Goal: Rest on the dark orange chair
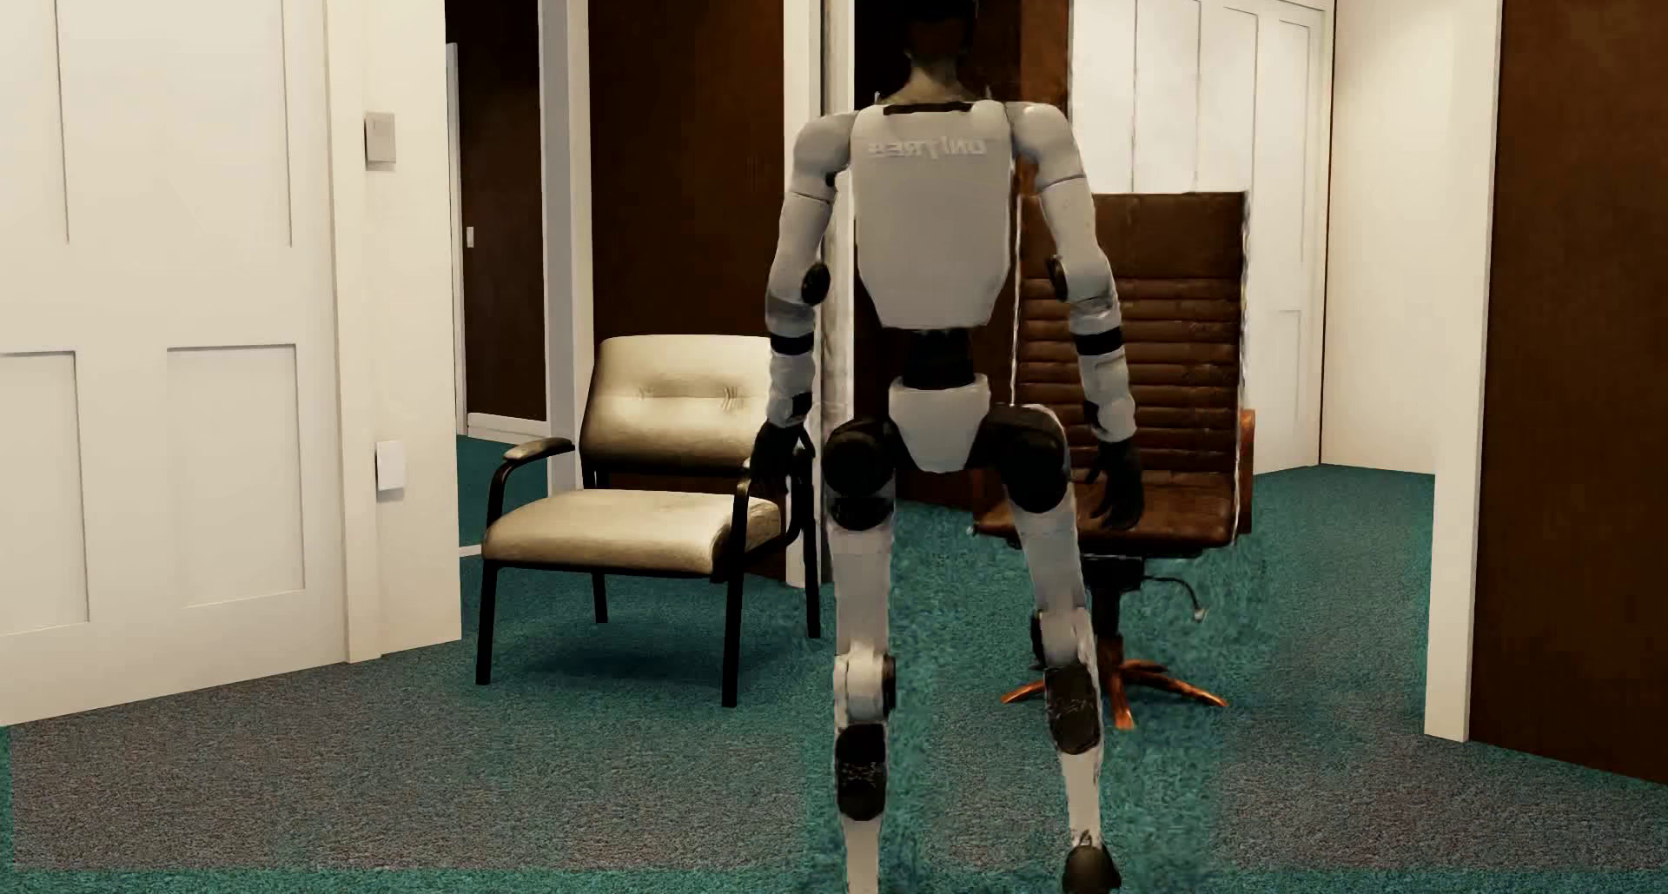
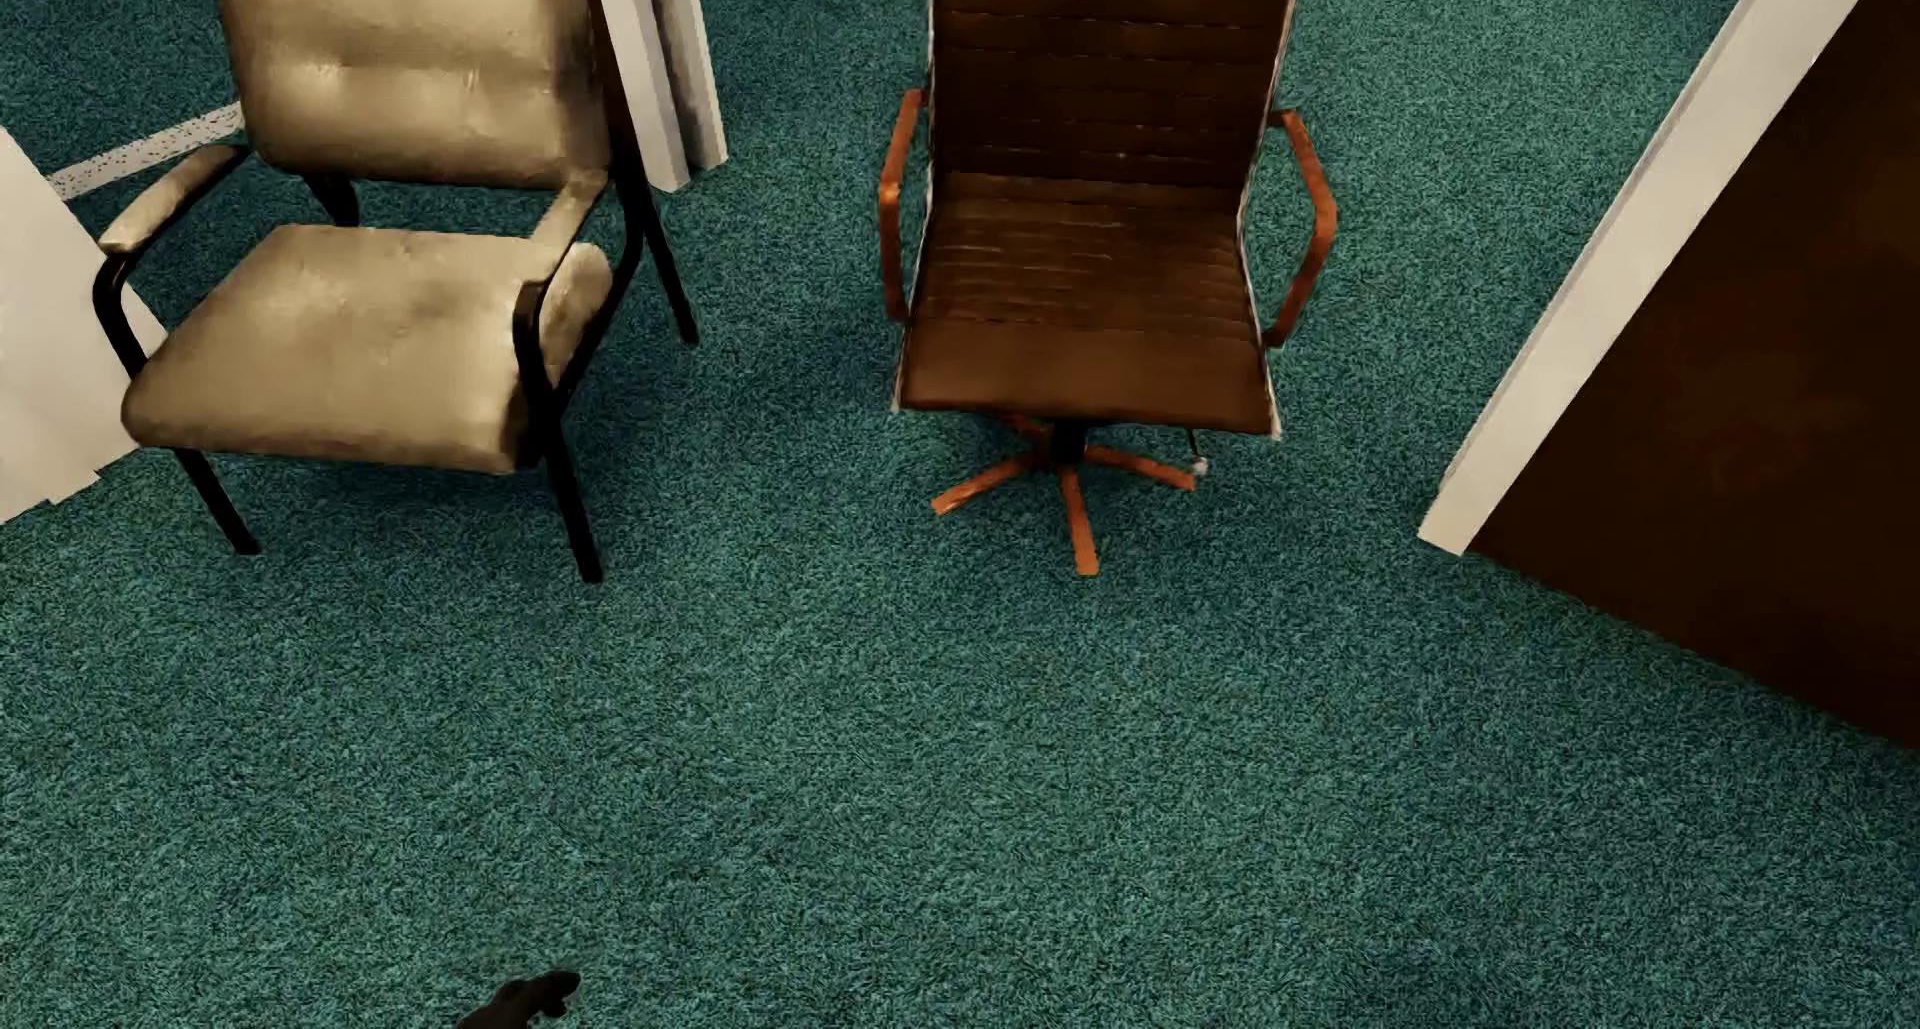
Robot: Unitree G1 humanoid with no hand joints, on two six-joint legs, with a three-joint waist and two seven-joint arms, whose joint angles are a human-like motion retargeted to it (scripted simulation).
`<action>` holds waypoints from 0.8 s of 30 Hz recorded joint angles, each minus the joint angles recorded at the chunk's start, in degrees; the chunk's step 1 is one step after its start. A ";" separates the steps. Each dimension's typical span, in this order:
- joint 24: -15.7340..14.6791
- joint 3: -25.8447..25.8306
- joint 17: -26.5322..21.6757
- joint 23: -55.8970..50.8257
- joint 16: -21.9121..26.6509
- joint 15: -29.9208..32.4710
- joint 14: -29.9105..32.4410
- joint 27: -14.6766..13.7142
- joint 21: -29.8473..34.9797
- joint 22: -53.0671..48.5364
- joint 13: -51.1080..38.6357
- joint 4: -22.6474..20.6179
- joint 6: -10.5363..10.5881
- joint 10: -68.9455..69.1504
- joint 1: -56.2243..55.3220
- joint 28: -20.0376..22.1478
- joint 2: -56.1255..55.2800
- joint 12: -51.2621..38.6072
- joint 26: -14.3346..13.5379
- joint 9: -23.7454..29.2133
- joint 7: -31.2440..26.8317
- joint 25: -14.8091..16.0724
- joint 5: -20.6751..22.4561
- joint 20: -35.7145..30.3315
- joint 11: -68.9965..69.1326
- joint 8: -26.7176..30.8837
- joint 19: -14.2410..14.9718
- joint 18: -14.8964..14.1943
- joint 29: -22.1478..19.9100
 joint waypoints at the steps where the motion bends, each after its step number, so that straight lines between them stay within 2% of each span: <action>1: -0.04 -0.63 0.67 -1.12 0.43 2.08 -1.58 5.82 -0.19 -1.77 3.35 0.20 0.08 -1.07 3.75 -4.67 -1.49 -1.69 -2.09 -1.31 0.62 -0.92 -0.15 -2.71 -10.97 -0.44 -1.30 0.13 2.01; 2: -0.30 -1.19 1.32 3.59 0.40 3.88 -3.03 -1.81 -1.33 -1.31 3.48 0.04 -0.15 -2.27 7.20 -0.65 -1.51 -5.34 -3.27 -0.65 -0.26 -1.32 -0.08 -5.27 -24.03 -0.14 -3.08 -0.31 -0.33; 3: -2.92 -1.22 1.75 8.76 0.30 8.69 -3.56 -13.49 -3.18 -1.72 1.98 0.34 -0.55 -5.51 12.94 0.14 -0.28 -9.02 -4.48 0.97 0.47 -0.87 2.40 -5.75 -38.18 -2.92 -6.76 -2.10 2.28; 4: 0.46 -1.52 2.33 10.96 0.68 13.43 -4.15 40.87 -1.96 -3.61 6.18 0.01 -1.26 -6.23 14.25 4.40 -1.85 -9.75 -0.14 -0.99 2.37 -18.02 2.47 -4.11 -48.06 -5.85 -7.94 -2.39 -47.14; 5: 3.66 -1.93 2.36 13.80 0.46 11.24 -4.61 30.66 1.01 -3.61 7.45 -0.04 -1.45 -6.54 15.97 2.67 -5.71 -10.21 -2.19 -2.02 2.71 -23.90 2.79 -4.29 -48.06 -6.38 -8.96 -3.03 -37.87; 6: -6.69 -2.40 2.19 12.93 2.02 9.54 -6.55 115.54 -3.66 -10.66 7.47 1.20 -1.93 -6.62 19.05 7.38 -9.31 -8.99 5.53 -2.51 3.38 -26.78 4.57 -3.63 -46.23 -7.99 -14.02 -3.17 -123.15; 7: -6.01 -3.80 2.61 14.33 2.96 11.01 -7.26 118.57 -4.06 -12.27 7.53 1.51 -2.30 -4.12 20.04 3.01 -9.03 -7.17 1.48 -3.89 4.28 -26.76 4.16 -2.35 -45.06 -7.69 -13.71 -3.13 -123.89; 8: -6.81 -4.38 3.29 14.59 3.19 7.86 -8.05 121.75 -5.52 -11.80 6.98 2.97 -2.12 0.31 20.59 1.39 -8.99 -6.36 0.87 -4.45 3.32 -26.17 4.16 -1.85 -39.67 -7.81 -13.36 -4.32 -125.94; 9: -7.59 -4.28 3.32 15.20 3.07 15.36 -7.89 127.29 -8.62 -10.97 5.87 5.27 -1.16 7.11 19.46 0.17 -8.31 -5.50 -0.07 -4.90 3.01 -26.83 5.04 -2.89 -39.00 -8.34 -13.49 -4.72 -128.61; 10: -8.98 -3.94 3.58 14.92 2.83 13.16 -3.72 149.82 -9.63 -8.02 5.86 7.11 -0.48 19.20 15.09 1.09 -9.86 -4.35 0.02 -5.62 3.74 -25.83 4.62 -2.22 -30.81 -7.91 -12.15 -4.75 -152.75; 11: -13.38 -3.63 0.67 9.61 0.30 13.29 5.22 24.58 -6.68 -3.71 0.39 9.42 2.52 31.57 10.69 2.60 -7.86 -4.25 -0.23 -4.91 -0.43 1.83 7.85 -4.31 -30.62 -0.83 -9.92 -9.20 -39.97; 12: -7.48 -1.91 0.60 -0.71 0.26 12.45 17.56 -0.45 -3.11 -2.19 0.28 10.92 1.26 42.61 5.41 -0.76 -3.37 -2.33 1.46 -4.32 2.07 1.90 10.43 -6.26 -31.87 -1.81 -14.35 -5.80 4.25; 13: -8.65 -0.29 -0.61 -1.30 0.46 11.35 13.10 1.27 -1.12 -3.24 -2.28 10.38 0.99 54.37 -1.66 0.51 0.00 -0.54 3.42 -3.74 0.49 3.91 12.33 -6.87 -33.17 -1.02 -17.11 -4.06 2.93; 14: -7.66 1.61 -1.73 -1.53 -0.01 9.74 7.65 0.22 1.35 -1.41 -4.48 9.21 0.53 61.86 -7.90 0.47 3.00 0.62 2.95 -3.97 -1.08 4.97 13.34 -5.72 -34.25 0.33 -17.13 -2.68 3.21; 15: -8.85 2.80 -2.27 -2.75 0.24 8.62 4.69 -0.04 3.61 -1.44 -8.24 7.92 0.02 65.48 -12.53 1.60 7.70 1.44 3.97 -2.06 -4.45 7.68 15.02 -4.16 -36.06 2.16 -17.85 -4.14 3.00; 16: -9.34 4.09 -2.89 -4.49 0.56 6.88 2.24 0.46 7.09 -2.26 -11.48 6.98 -0.05 65.85 -16.76 1.61 12.20 3.33 3.69 -1.36 -6.14 9.64 16.79 -1.79 -38.18 3.08 -19.04 -5.14 1.47; 17: -9.58 5.39 -3.16 -7.05 0.66 4.59 0.66 0.80 8.59 -2.61 -13.66 5.06 -0.56 63.36 -20.72 3.59 16.45 6.01 5.01 -1.74 -7.31 11.01 16.99 -1.30 -39.97 3.31 -19.01 -3.63 0.63; 18: -7.95 6.44 -3.65 -9.17 0.49 2.72 -0.20 0.27 10.58 -1.69 -17.77 3.75 -0.67 57.22 -23.29 1.33 19.50 6.24 4.60 -0.76 -8.12 9.60 16.29 -0.38 -40.40 4.15 -17.49 -3.74 1.10; 19: -8.14 6.89 -3.28 -11.09 0.21 0.05 -0.64 -0.52 12.75 -1.46 -21.19 2.84 -0.50 49.17 -25.55 2.59 20.88 7.19 4.23 -0.56 -8.65 8.47 16.12 -0.41 -39.49 2.83 -16.50 -2.99 0.31; 20: -7.25 6.98 -2.21 -13.10 0.10 -1.53 2.06 -1.34 14.54 -0.98 -23.70 1.50 -0.70 37.45 -25.19 1.68 22.90 7.99 3.10 -0.43 -9.66 6.86 15.56 0.38 -39.72 4.36 -15.81 -0.73 0.90; 21: -6.96 7.23 -0.51 -14.26 0.40 -4.36 3.69 -1.21 16.70 -1.05 -25.97 1.34 -0.83 25.78 -25.10 1.91 21.65 8.58 5.09 -1.17 -10.80 5.25 14.98 0.63 -35.72 5.96 -15.17 1.70 1.01; 22: -7.86 7.42 1.02 -15.45 0.24 -7.63 4.69 -2.66 18.61 -0.89 -27.44 2.55 -0.44 15.55 -25.52 2.31 19.28 9.61 3.66 -2.21 -13.25 4.67 14.71 -0.12 -31.34 8.08 -13.77 1.77 1.06; 23: -5.24 7.25 3.02 -16.43 0.66 -8.88 8.05 -3.57 21.46 -1.61 -27.54 5.47 -0.49 5.17 -23.59 1.83 18.85 11.01 3.07 -2.21 -15.40 3.85 13.43 1.46 -28.86 9.99 -11.53 -4.21 0.99; 24: -5.81 6.88 4.26 -17.82 1.47 -10.42 11.54 -3.76 22.22 -2.16 -26.44 7.75 -0.79 -3.44 -22.37 -0.85 17.11 12.06 1.12 -2.93 -14.58 2.47 12.42 2.56 -25.69 10.71 -9.72 -8.68 2.93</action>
